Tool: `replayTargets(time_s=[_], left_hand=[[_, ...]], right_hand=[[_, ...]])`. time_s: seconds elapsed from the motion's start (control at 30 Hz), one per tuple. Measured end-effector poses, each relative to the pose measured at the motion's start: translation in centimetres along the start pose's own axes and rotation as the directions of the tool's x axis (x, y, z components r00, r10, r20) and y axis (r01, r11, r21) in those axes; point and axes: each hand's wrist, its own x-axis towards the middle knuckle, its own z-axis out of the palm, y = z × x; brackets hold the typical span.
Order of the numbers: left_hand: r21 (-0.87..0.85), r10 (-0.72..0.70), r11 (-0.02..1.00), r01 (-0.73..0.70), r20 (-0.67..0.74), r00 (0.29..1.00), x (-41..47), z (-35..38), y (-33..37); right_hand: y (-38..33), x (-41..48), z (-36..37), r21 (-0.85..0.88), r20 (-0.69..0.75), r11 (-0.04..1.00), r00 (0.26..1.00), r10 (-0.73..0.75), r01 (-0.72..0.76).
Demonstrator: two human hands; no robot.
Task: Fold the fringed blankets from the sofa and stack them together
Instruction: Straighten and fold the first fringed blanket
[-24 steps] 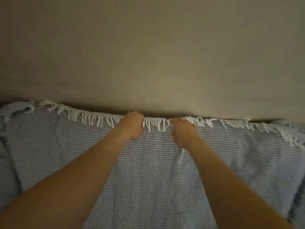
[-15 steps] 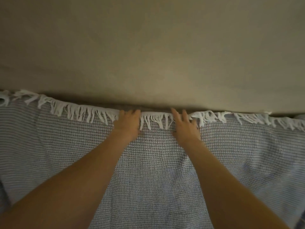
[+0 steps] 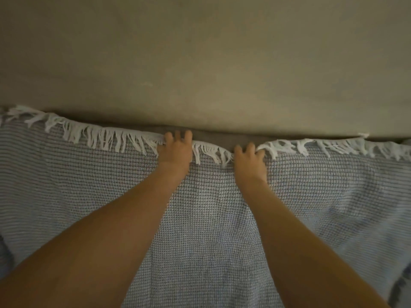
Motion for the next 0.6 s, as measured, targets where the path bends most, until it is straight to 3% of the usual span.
replayTargets(time_s=[0.1, 0.23, 0.37, 0.47, 0.6], left_hand=[[-0.034, 0.060, 0.998, -0.060, -0.018, 0.998, -1.3, -0.7, -1.3], [-0.195, 0.009, 0.981, -0.017, -0.043, 0.999, -5.1, -1.8, -2.6], [-0.108, -0.086, 0.991, 0.075, -0.108, 0.990, -10.2, -3.4, -3.3], [-0.009, -0.167, 0.986, 0.167, -0.093, 0.982, -14.1, -4.7, -3.4], [-0.141, -0.248, 0.962, 0.232, -0.103, 0.963, -19.2, -7.9, -3.1]], right_hand=[[-0.8, -2.3, -0.7, -0.129, 0.046, 0.988, 0.995, -0.085, 0.091], [-0.9, -6.4, -1.3, -0.108, -0.046, 0.977, 0.981, -0.190, 0.184], [0.0, -10.3, -4.6, -0.124, -0.090, 0.972, 0.973, -0.211, 0.199], [0.9, -13.1, -7.6, -0.164, 0.072, 0.978, 0.990, -0.120, 0.131], [3.6, -18.1, -9.6, -0.177, 0.232, 0.978, 0.970, -0.067, 0.110]])
